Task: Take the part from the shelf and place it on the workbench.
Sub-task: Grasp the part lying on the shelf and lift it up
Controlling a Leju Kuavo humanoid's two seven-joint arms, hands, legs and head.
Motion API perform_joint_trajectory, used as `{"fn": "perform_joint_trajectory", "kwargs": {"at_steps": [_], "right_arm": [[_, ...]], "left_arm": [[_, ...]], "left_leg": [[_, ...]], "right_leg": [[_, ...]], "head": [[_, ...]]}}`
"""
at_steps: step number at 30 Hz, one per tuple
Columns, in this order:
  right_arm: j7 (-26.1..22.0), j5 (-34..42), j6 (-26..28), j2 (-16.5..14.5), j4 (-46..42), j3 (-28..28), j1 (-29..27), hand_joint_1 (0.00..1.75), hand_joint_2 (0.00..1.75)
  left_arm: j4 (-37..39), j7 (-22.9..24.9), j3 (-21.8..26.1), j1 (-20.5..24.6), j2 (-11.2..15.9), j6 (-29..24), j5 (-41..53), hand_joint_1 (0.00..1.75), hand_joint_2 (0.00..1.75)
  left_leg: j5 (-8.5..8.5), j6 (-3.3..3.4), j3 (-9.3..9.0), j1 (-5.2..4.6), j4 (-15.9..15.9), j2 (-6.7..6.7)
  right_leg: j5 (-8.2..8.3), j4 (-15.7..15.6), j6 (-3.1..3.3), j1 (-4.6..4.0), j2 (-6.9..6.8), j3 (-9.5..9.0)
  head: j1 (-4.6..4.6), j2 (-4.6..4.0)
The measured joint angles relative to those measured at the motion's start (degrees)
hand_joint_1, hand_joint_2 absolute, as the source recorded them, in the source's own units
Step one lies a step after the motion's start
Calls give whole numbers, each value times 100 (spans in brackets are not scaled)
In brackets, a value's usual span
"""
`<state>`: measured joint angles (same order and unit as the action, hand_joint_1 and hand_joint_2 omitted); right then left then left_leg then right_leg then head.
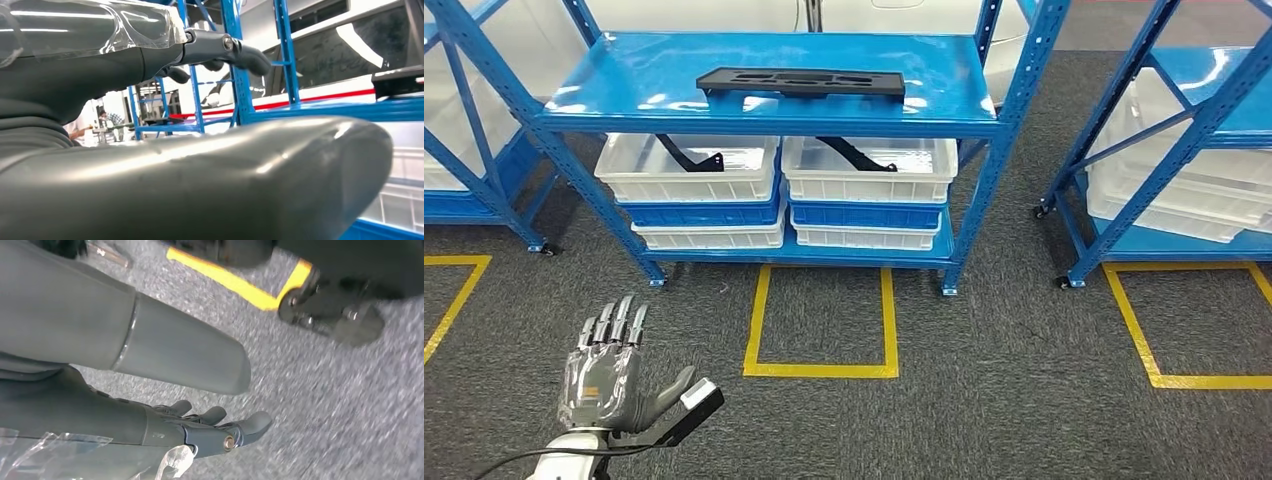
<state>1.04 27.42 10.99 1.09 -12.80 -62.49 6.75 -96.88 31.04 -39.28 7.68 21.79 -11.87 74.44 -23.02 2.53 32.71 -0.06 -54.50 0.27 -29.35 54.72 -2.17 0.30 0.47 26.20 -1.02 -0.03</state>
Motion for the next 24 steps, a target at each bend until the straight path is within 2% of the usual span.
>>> {"fn": "perform_joint_trajectory", "kwargs": {"at_steps": [1,2,5,6,7,8,9,10,11,12,13,15,16,17,18,19,20,21,22,23,24], "right_arm": [[1,-7,0,0,1,-1,6,0,0],[1,-13,1,1,1,-1,8,0,0],[-2,-23,2,-1,3,-2,-7,0,0],[-3,-23,-1,-1,3,-2,-19,0,0],[-3,-24,-6,0,3,-2,-36,0,0],[-1,-31,-22,4,4,-2,-55,0,0],[2,-40,-39,10,5,-3,-71,0,0],[13,-57,-58,15,7,-3,-93,0,0],[26,-73,-74,19,9,-4,-106,0,0],[46,-85,-78,22,10,-3,-110,0,0],[72,-98,-74,20,12,-3,-108,0,0],[109,-125,-40,-2,14,-3,-78,0,0],[115,-149,-7,-22,14,-4,-71,0,0],[113,-174,37,-48,14,-5,-67,0,0],[105,-198,97,-80,14,-5,-67,0,0],[93,-212,158,-119,14,-6,-67,0,0],[82,-213,218,-164,14,-6,-68,0,0],[68,-199,262,-204,14,-6,-69,0,0],[52,-179,287,-235,14,-6,-72,0,0],[32,-151,298,-258,14,-6,-75,0,0],[14,-118,291,-271,14,-6,-77,0,0]], "left_arm": [[-3,0,-10,3,0,3,1,0,0],[-7,0,-19,5,0,5,1,0,0],[-13,0,-49,3,-2,26,3,0,0],[-13,1,-62,-2,-3,39,7,0,0],[-13,4,-77,-9,-6,53,12,0,0],[-13,14,-92,-17,-12,69,23,0,0],[-13,33,-106,-30,-21,81,39,0,0],[-13,64,-119,-47,-29,87,58,0,0],[-14,108,-130,-76,-36,91,80,0,0],[-23,168,-144,-114,-39,93,100,0,0],[-53,247,-154,-165,-36,99,117,0,0],[-178,424,-168,-274,4,149,130,0,0],[-267,506,-166,-328,50,193,120,0,0],[-353,565,-159,-376,118,247,86,0,0],[-446,604,-142,-427,199,303,25,0,0],[-532,615,-117,-470,288,349,-56,0,0],[-620,594,-84,-501,379,385,-156,0,0],[-701,551,-47,-515,456,410,-248,0,0],[-764,498,-13,-510,515,430,-325,0,0],[-814,449,16,-498,557,449,-380,0,0],[-847,412,35,-487,579,465,-407,0,0]], "left_leg": [[-30,34,-63,13,17,3],[-68,66,-134,23,29,4],[-228,119,-313,28,38,2],[-295,119,-389,29,38,9],[-370,112,-485,34,38,22],[-455,98,-597,42,39,36],[-547,76,-707,51,40,48],[-645,46,-811,50,30,56],[-739,12,-894,44,29,61],[-834,-28,-966,35,45,62],[-889,-70,-1047,25,48,63],[-867,-141,-1087,30,-84,59],[-763,-173,-979,38,-343,54],[-681,-201,-761,47,-708,48],[-665,-229,-467,55,-1133,42],[-753,-254,-157,56,-1509,37],[-981,-267,131,55,-1764,35],[-1258,-272,364,51,-1879,33],[-1491,-265,530,47,-1839,33],[-1592,-244,633,40,-1670,32],[-1459,-209,682,26,-1400,32]], "right_leg": [[-19,141,-23,2,-8,44],[-74,401,-43,7,-12,177],[-427,1554,-91,21,-15,982],[-526,1751,-105,27,-16,1197],[-532,1743,-117,34,-16,1319],[-416,1542,-128,41,-17,1354],[-165,1205,-134,48,-20,1328],[197,813,-135,57,-27,1295],[487,530,-117,61,-41,1252],[692,362,-86,54,-51,1219],[762,296,-40,48,-63,1191],[660,308,66,40,-64,1080],[604,294,114,48,-63,1014],[550,285,150,55,-57,940],[485,275,178,61,-51,860],[408,265,195,62,-42,773],[322,257,203,63,-33,668],[231,250,207,63,-22,555],[130,244,206,63,-14,421],[24,239,204,63,-7,279],[-80,234,198,61,-2,139]], "head": [[-8,1],[-15,1],[-26,1],[-28,1],[-29,1],[-31,1],[-33,1],[-35,0],[-37,1],[-32,1],[-28,1],[-19,1],[-16,1],[-11,1],[-6,1],[1,1],[2,1],[4,1],[6,1],[8,1],[11,1]]}}
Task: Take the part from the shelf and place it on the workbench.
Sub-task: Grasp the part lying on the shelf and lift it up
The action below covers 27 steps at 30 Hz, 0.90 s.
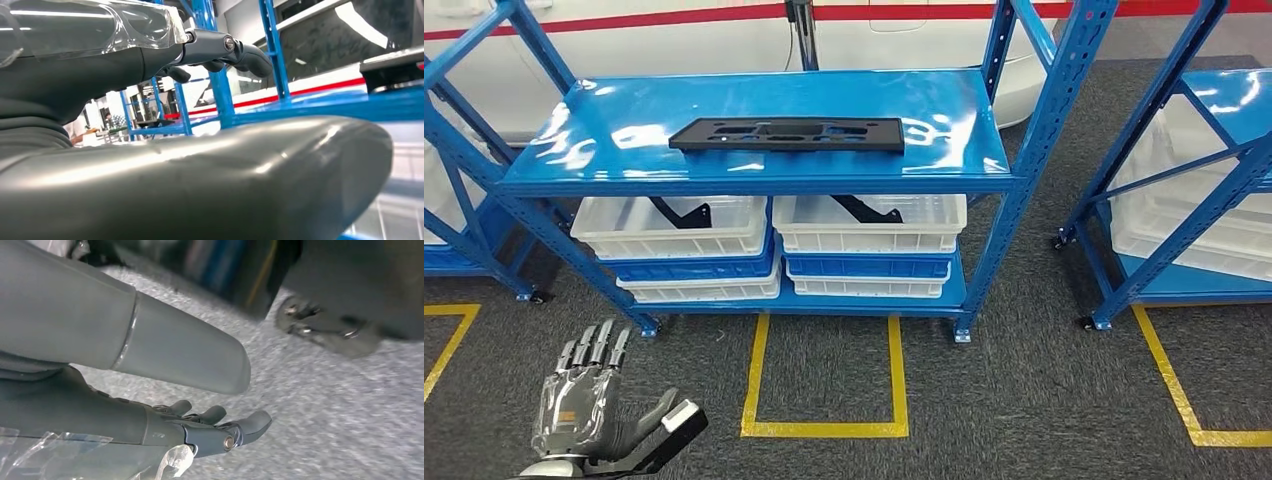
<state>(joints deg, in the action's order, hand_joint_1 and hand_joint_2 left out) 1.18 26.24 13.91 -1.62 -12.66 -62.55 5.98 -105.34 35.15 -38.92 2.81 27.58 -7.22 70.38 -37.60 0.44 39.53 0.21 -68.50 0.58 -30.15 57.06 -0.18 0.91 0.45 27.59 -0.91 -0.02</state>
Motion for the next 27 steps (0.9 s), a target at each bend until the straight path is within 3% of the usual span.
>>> {"fn": "perform_joint_trajectory", "kwargs": {"at_steps": [3,4,5,7,9,10,12,13,14,15,16,18,19,20,21,23,25,27], "right_arm": [[-3,139,-117,-2,2,2,-4,0,0],[21,199,-177,17,3,5,6,0,0],[51,250,-233,45,4,9,33,0,0],[108,325,-312,114,4,16,61,0,0],[136,353,-345,161,4,19,78,0,0],[144,361,-351,174,4,19,82,0,0],[195,371,-372,202,4,20,81,0,0],[237,378,-396,214,5,20,75,0,0],[281,390,-423,225,5,20,60,0,0],[313,403,-447,234,6,21,41,0,0],[318,414,-453,251,9,21,17,0,0],[238,412,-416,297,20,23,-8,0,0],[157,398,-370,322,25,25,-3,0,0],[62,381,-317,340,28,28,11,0,0],[-38,356,-265,342,27,32,41,0,0],[-182,300,-198,362,25,45,101,0,0],[-223,257,-171,396,24,56,147,0,0],[-230,252,-144,417,24,62,144,0,0]], "left_arm": [[-37,-90,-16,37,7,11,41,0,0],[-34,-120,-36,65,-12,-11,76,0,0],[-25,-149,-59,115,-41,-47,108,0,0],[-1,-196,-100,236,-127,-127,155,0,0],[28,-218,-138,315,-204,-170,175,0,0],[44,-223,-156,330,-231,-180,180,0,0],[84,-235,-192,350,-280,-211,182,0,0],[109,-250,-208,361,-305,-240,186,0,0],[138,-271,-222,372,-331,-280,192,0,0],[172,-294,-234,380,-358,-323,202,0,0],[209,-314,-247,383,-386,-362,215,0,0],[281,-333,-272,393,-444,-404,253,0,0],[302,-336,-281,397,-477,-406,275,0,0],[313,-338,-287,406,-508,-396,284,0,0],[311,-347,-290,421,-536,-377,265,0,0],[296,-401,-292,465,-591,-332,150,0,0],[292,-518,-295,491,-641,-332,-72,0,0],[311,-706,-313,464,-680,-371,-420,0,0]], "left_leg": [[1332,156,15,-82,862,10],[1610,207,-18,-104,992,24],[1651,256,-93,-116,1034,47],[1586,335,-344,-76,1153,77],[1513,389,-617,-45,1292,80],[1458,406,-734,-49,1347,74],[1317,424,-960,-55,1432,76],[1233,429,-1079,-63,1456,85],[1139,432,-1206,-74,1471,94],[1040,435,-1335,-90,1479,103],[937,437,-1448,-100,1488,107],[710,408,-1672,-120,1515,119],[631,381,-1817,-122,1536,122],[617,348,-1943,-126,1508,126],[634,312,-2027,-137,1444,125],[676,251,-2015,-144,1107,86],[413,162,-1726,-89,558,44],[-14,52,-1317,6,46,32]], "right_leg": [[-295,-49,-67,-14,29,-351],[-348,-80,-106,-19,37,-462],[-348,-89,-156,-30,46,-562],[-170,173,-234,-43,40,-555],[2,870,-287,-48,31,-135],[-53,1217,-302,-45,22,157],[-504,1544,-326,-50,16,682],[-768,1506,-327,-57,15,862],[-918,1346,-312,-71,15,984],[-878,1087,-279,-88,15,1058],[-525,737,-216,-117,17,1091],[377,129,-89,-199,50,1066],[677,-53,-40,-237,70,999],[736,-132,-20,-259,88,898],[683,-172,-4,-254,101,768],[691,-268,52,-193,82,544],[699,-296,74,-124,43,409],[646,-288,23,-69,28,330]], "head": [[10,-1],[12,-1],[13,0],[7,0],[-11,0],[-22,-1],[-33,0],[-37,0],[-38,0],[-40,0],[-40,0],[-29,1],[-26,1],[-29,1],[-39,0],[-44,0],[-28,-1],[-15,-1]]}}
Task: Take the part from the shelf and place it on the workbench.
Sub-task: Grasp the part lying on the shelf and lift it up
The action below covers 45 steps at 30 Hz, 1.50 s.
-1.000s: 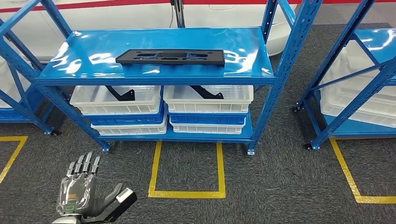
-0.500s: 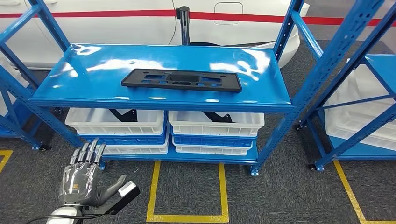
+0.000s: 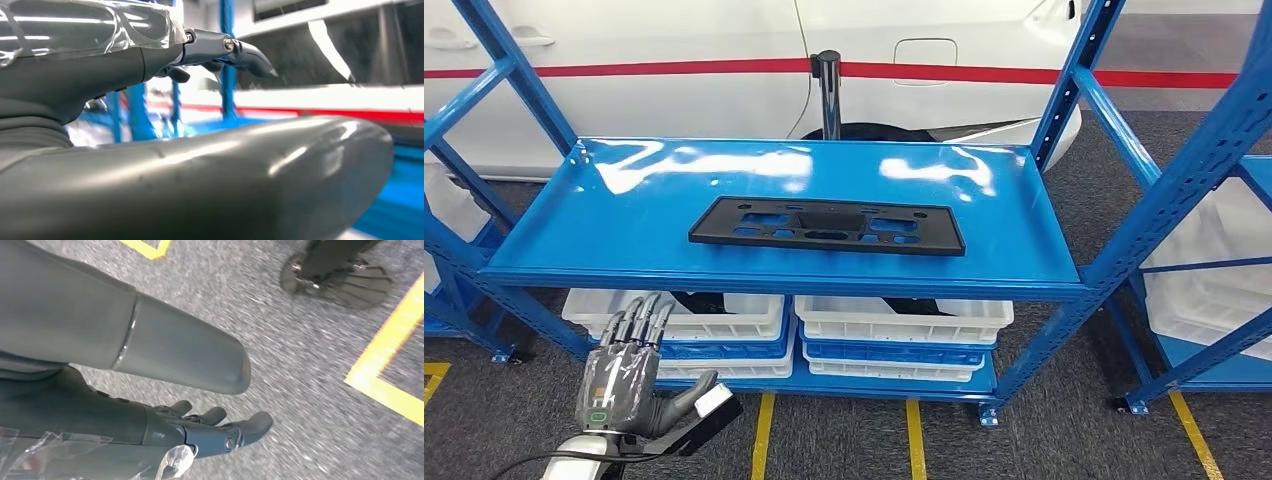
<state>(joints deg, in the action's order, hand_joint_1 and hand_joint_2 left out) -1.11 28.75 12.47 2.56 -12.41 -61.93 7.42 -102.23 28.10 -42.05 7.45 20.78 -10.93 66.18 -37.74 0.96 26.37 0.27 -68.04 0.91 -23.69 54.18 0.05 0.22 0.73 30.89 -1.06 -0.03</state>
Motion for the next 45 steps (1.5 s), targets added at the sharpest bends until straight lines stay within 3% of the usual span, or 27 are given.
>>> {"fn": "perform_joint_trajectory", "kwargs": {"at_steps": [1,2,3,5,6,7,9,11,13,15,17,18,20,21,23,24,27,31,32,34,35,36,38,39,40,42,45], "right_arm": [[-2,-1,9,3,0,2,-8,0,0],[-3,-8,14,7,0,3,-16,0,0],[-1,-22,14,8,0,3,-24,0,0],[20,-60,14,27,7,3,-46,0,0],[45,-78,12,36,13,2,-54,0,0],[73,-87,7,46,20,2,-65,0,0],[142,-77,-14,47,26,1,-80,0,0],[187,-39,-44,46,26,1,-89,0,0],[220,-10,-76,40,26,1,-88,0,0],[251,6,-93,33,26,1,-90,0,0],[267,10,-99,29,26,1,-100,0,0],[272,13,-102,28,26,1,-108,0,0],[277,17,-104,28,26,1,-122,0,0],[279,20,-104,25,26,1,-114,0,0],[275,29,-100,13,26,2,-84,0,0],[271,38,-97,6,26,3,-68,0,0],[259,54,-92,-10,26,3,-51,0,0],[258,54,-92,-15,26,3,-48,0,0],[260,54,-92,-18,26,3,-51,0,0],[263,55,-93,-20,26,5,-57,0,0],[265,55,-93,-24,26,5,-61,0,0],[266,54,-93,-35,26,6,-61,0,0],[274,35,-94,-58,26,7,-72,0,0],[281,22,-96,-68,26,8,-85,0,0],[286,9,-97,-61,27,7,-98,0,0],[283,-12,-99,-53,28,6,-117,0,0],[260,-51,-99,-56,28,4,-104,0,0]], "left_arm": [[17,-111,-15,-17,-23,-15,-187,0,0],[34,-205,-33,-23,-46,-21,-333,0,0],[52,-276,-52,-23,-71,-23,-436,0,0],[96,-343,-91,-31,-114,-17,-525,0,0],[124,-355,-113,-33,-135,2,-549,0,0],[149,-361,-134,-41,-156,28,-575,0,0],[184,-382,-172,-34,-192,101,-653,0,0],[199,-410,-201,-3,-227,156,-715,0,0],[209,-425,-233,36,-257,209,-742,0,0],[222,-427,-267,53,-276,262,-764,0,0],[237,-426,-292,56,-291,295,-779,0,0],[242,-422,-302,57,-297,312,-792,0,0],[249,-416,-320,62,-305,374,-827,0,0],[255,-412,-334,67,-308,414,-844,0,0],[274,-408,-372,77,-309,476,-858,0,0],[284,-406,-394,90,-309,494,-863,0,0],[297,-402,-426,118,-309,513,-866,0,0],[298,-401,-427,122,-309,514,-865,0,0],[301,-397,-433,130,-310,520,-856,0,0],[326,-371,-457,133,-311,541,-840,0,0],[351,-357,-483,136,-312,556,-831,0,0],[378,-342,-509,133,-313,566,-828,0,0],[418,-326,-553,141,-314,569,-813,0,0],[428,-315,-563,149,-314,563,-797,0,0],[434,-305,-567,155,-314,554,-760,0,0],[443,-249,-574,165,-315,514,-575,0,0],[451,-84,-587,160,-313,376,45,0,0]], "left_leg": [[-148,-48,155,46,-76,-5],[-168,-104,250,90,6,-13],[-11,-174,293,143,245,-24],[665,-340,331,250,889,-74],[929,-365,358,269,1101,-108],[1102,-330,391,269,1193,-134],[1126,-176,428,233,1163,-149],[1136,-82,404,231,1167,-148],[1099,-2,352,211,1183,-173],[1035,77,302,154,1186,-213],[955,134,219,84,1187,-245],[908,148,159,57,1189,-255],[802,150,32,12,1201,-290],[748,135,-9,-14,1208,-313],[680,95,-44,-49,1253,-386],[658,74,-64,-58,1278,-431],[604,19,-135,-61,1327,-513],[590,8,-145,-53,1325,-500],[528,-9,-82,-44,1180,-433],[257,-63,417,-16,334,-274],[376,-65,641,-12,174,-162],[601,-28,761,-15,277,-44],[1193,85,636,-52,1042,132],[1240,130,598,-69,1168,176],[1258,163,578,-57,1205,145],[1303,224,493,-18,1318,95],[1311,268,400,22,1400,3]], "right_leg": [[-29,7,-39,39,-2,-35],[-73,12,-83,84,0,-69],[-120,22,-136,137,0,-105],[-219,59,-262,219,-1,-158],[-257,84,-321,235,3,-155],[-283,97,-366,235,10,-142],[-296,87,-415,236,18,-115],[-353,183,-425,254,-6,-73],[-565,727,-404,242,-38,220],[-810,1586,-361,189,-47,765],[-726,1940,-280,120,-47,1108],[-516,1759,-219,83,-52,1100],[-36,1025,-77,-23,-170,856],[81,691,-27,-77,-246,726],[60,425,5,-139,-322,616],[34,373,5,-142,-274,600],[20,329,20,-103,-162,565],[20,318,23,-83,-151,551],[12,312,35,-76,-128,536],[-26,301,74,-64,12,484],[-66,298,87,-63,164,418],[-104,298,78,-66,328,367],[-155,287,16,-51,577,292],[-159,273,-21,-38,621,294],[-163,261,-53,-37,622,288],[-254,373,-120,-61,418,319],[-702,1295,-240,-13,51,779]], "head": [[1,1],[1,1],[1,1],[19,1],[34,1],[44,1],[36,2],[3,2],[-27,1],[-44,1],[-50,1],[-50,1],[-48,1],[-50,1],[-44,1],[-46,1],[-43,3],[-43,3],[-38,3],[-23,2],[-15,1],[-13,1],[-10,1],[-9,1],[-7,1],[-23,1],[-74,1]]}}
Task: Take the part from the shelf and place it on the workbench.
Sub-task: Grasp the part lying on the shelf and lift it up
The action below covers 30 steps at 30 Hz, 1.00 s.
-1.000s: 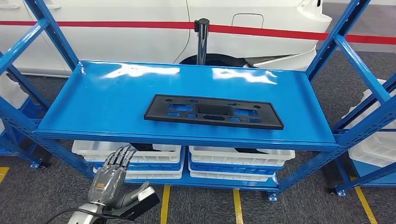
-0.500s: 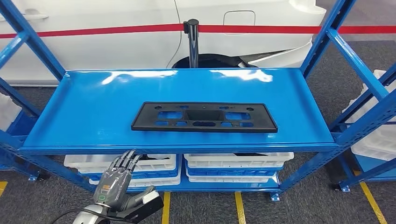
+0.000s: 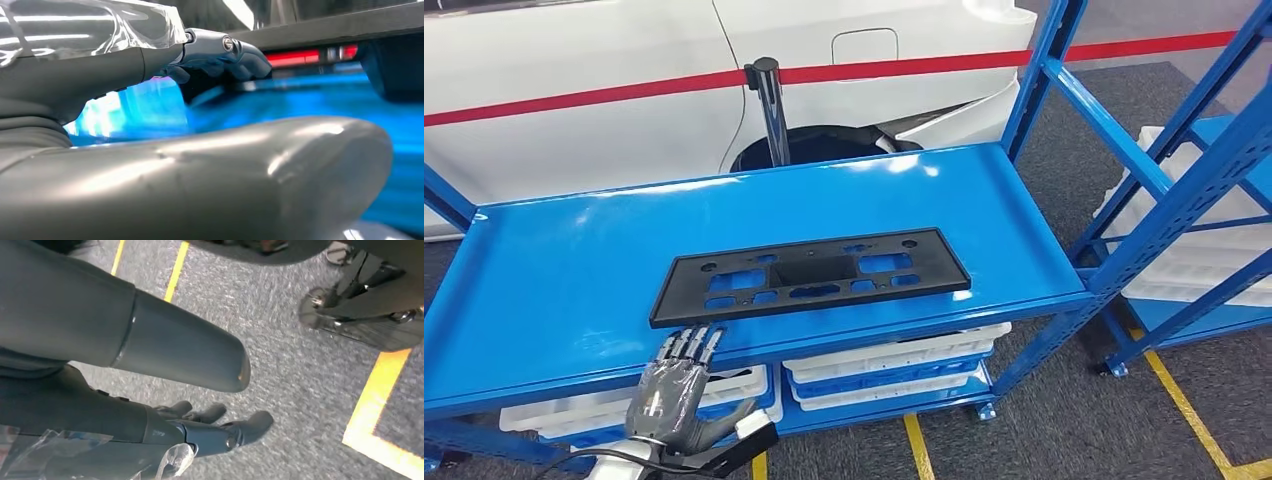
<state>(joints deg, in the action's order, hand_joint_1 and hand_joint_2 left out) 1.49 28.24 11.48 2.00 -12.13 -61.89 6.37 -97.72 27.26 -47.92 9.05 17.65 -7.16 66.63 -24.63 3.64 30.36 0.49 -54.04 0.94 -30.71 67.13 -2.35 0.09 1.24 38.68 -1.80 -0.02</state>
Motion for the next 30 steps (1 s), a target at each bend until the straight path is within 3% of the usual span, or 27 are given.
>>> {"fn": "perform_joint_trajectory", "kwargs": {"at_steps": [2,3,6,8,12,14,16,17,18,19,21,22,24,27,28,30], "right_arm": [[-9,-10,3,-1,0,-1,15,0,0],[-11,-12,5,-1,0,-1,19,0,0],[-17,-13,10,-9,0,-2,16,0,0],[-21,-12,11,-21,0,-2,16,0,0],[-38,-13,13,-16,0,-1,35,0,0],[-40,-15,13,-13,0,-1,39,0,0],[-42,-22,13,-13,0,-2,37,0,0],[-43,-27,13,-14,0,-4,36,0,0],[-43,-31,13,-14,0,-5,35,0,0],[-43,-33,13,-14,0,-7,38,0,0],[-38,-33,13,-20,0,-9,40,0,0],[-29,-33,13,-24,0,-10,40,0,0],[-15,-38,13,-28,0,-11,36,0,0],[-5,-45,13,-17,0,-11,35,0,0],[-2,-46,12,-15,0,-12,36,0,0],[3,-54,11,-13,0,-15,36,0,0]], "left_arm": [[5,74,-17,-13,1,-114,394,0,0],[7,98,-27,-18,1,-171,561,0,0],[5,149,-48,-22,5,-323,954,0,0],[-7,162,-56,-20,15,-368,1146,0,0],[-116,173,-62,-17,33,-377,1579,0,0],[-175,184,-62,-16,45,-369,1688,0,0],[-215,200,-59,-21,65,-359,1778,0,0],[-228,205,-55,-24,75,-357,1811,0,0],[-242,208,-46,-26,84,-357,1835,0,0],[-259,208,-31,-27,92,-357,1851,0,0],[-308,208,14,-21,107,-360,1872,0,0],[-334,208,35,-16,114,-362,1880,0,0],[-369,208,56,-13,125,-367,1894,0,0],[-408,208,74,-16,131,-368,1903,0,0],[-421,210,83,-15,133,-368,1907,0,0],[-437,230,104,-20,138,-372,1905,0,0]], "left_leg": [[-30,-22,-19,19,-5,-54],[-49,-45,-35,36,-7,-71],[-135,-169,-117,82,-23,-88],[-182,-255,-152,70,-25,-95],[-282,-375,-155,112,-91,-105],[-582,-398,105,119,-669,-102],[-920,-400,545,107,-1530,-99],[-962,-396,707,100,-1795,-98],[-891,-385,767,95,-1841,-98],[-704,-361,707,85,-1632,-97],[-244,-262,396,48,-821,-91],[-96,-220,253,28,-455,-94],[-22,-183,140,-7,-141,-101],[5,-159,92,9,-67,-107],[19,-137,68,24,-41,-111],[27,-108,41,36,-23,-126]], "right_leg": [[-93,468,-83,83,-57,285],[13,393,-122,121,-74,268],[551,-722,-219,192,-134,-295],[643,-1124,-179,183,-126,-503],[605,-1136,14,150,-86,-523],[592,-1146,80,153,-83,-552],[573,-1144,119,137,-60,-569],[563,-1144,133,129,-45,-581],[552,-1143,143,120,-28,-599],[541,-1143,149,110,-13,-624],[516,-1142,142,84,21,-675],[501,-1138,125,67,36,-687],[480,-1137,76,53,48,-687],[420,-1096,-18,70,11,-680],[319,-946,-46,71,-15,-619],[-28,-285,-86,77,-58,-312]], "head": [[-6,0],[-6,0],[-10,0],[-10,0],[-1,0],[9,0],[18,0],[20,0],[22,0],[26,0],[35,0],[38,0],[37,0],[33,0],[28,0],[16,0]]}}
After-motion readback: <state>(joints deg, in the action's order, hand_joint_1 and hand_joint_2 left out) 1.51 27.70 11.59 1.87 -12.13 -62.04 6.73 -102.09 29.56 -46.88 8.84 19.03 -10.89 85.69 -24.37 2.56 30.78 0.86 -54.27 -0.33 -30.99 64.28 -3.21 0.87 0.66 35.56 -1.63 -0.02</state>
